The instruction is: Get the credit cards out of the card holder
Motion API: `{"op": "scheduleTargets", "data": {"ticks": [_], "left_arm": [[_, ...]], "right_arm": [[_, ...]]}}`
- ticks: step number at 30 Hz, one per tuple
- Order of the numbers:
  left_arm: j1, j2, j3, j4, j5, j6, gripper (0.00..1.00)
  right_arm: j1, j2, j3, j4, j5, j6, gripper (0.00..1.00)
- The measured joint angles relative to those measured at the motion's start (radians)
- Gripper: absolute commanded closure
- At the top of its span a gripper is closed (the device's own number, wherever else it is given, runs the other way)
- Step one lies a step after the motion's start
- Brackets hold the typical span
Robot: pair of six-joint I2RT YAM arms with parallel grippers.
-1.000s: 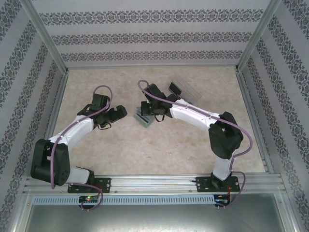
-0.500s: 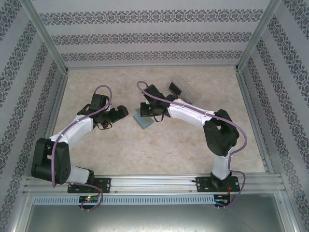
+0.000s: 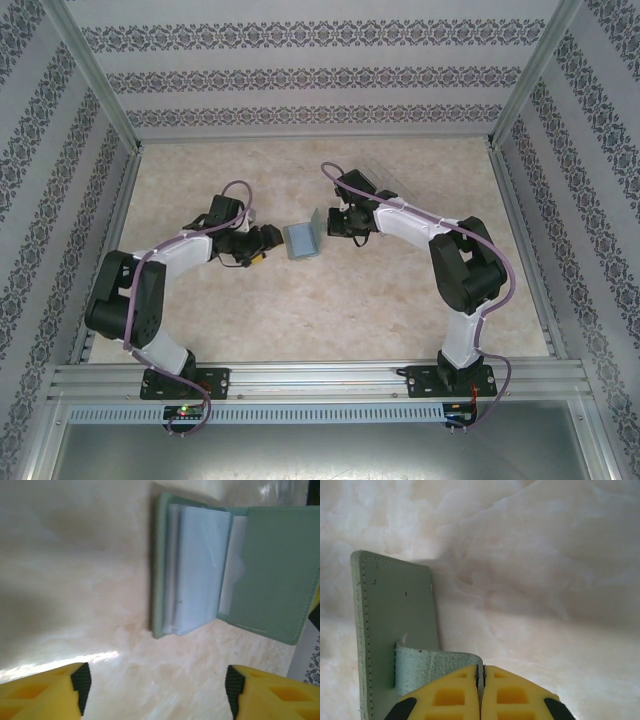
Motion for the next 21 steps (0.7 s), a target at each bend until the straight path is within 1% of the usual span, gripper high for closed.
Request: {"op": "scheduleTargets", "data": {"ticks": [4,7,10,14,16,19,21], "left_arm": [[-0.045,0.045,0.072,0.008,-0.007,-0.010,0.43],[-0.094,0.089,0.144,0.012,-0.032,-0.008,0.53],[-0.136,0.159,0.227,0.028,-0.048,-0.009,0.63],[-0.171,0.277,0.324,0.052,-0.051,-0.017,0.78],[-0.182,0.337,0.369,0.056,-0.051,-0.021,0.83],[-0.195,0.410,0.425,0.057,-0.051,-0.026,0.87],[-0.199,0.436,0.444,0.057,-0.052,-0.029,0.89]], "right_arm": [[-0.008,0.001,-0.015,0.005,-0.020,-0.026,0.95],[-0.015,0.002,-0.016,0.005,-0.033,-0.052,0.95],[-0.032,0.002,-0.019,0.010,-0.056,-0.072,0.95],[-0.071,0.002,-0.027,0.018,-0.105,-0.089,0.94],[-0.088,0.004,-0.027,0.022,-0.129,-0.093,0.94],[-0.104,0.011,-0.027,0.028,-0.157,-0.098,0.93],[-0.108,0.021,-0.027,0.022,-0.168,-0.100,0.90]]}}
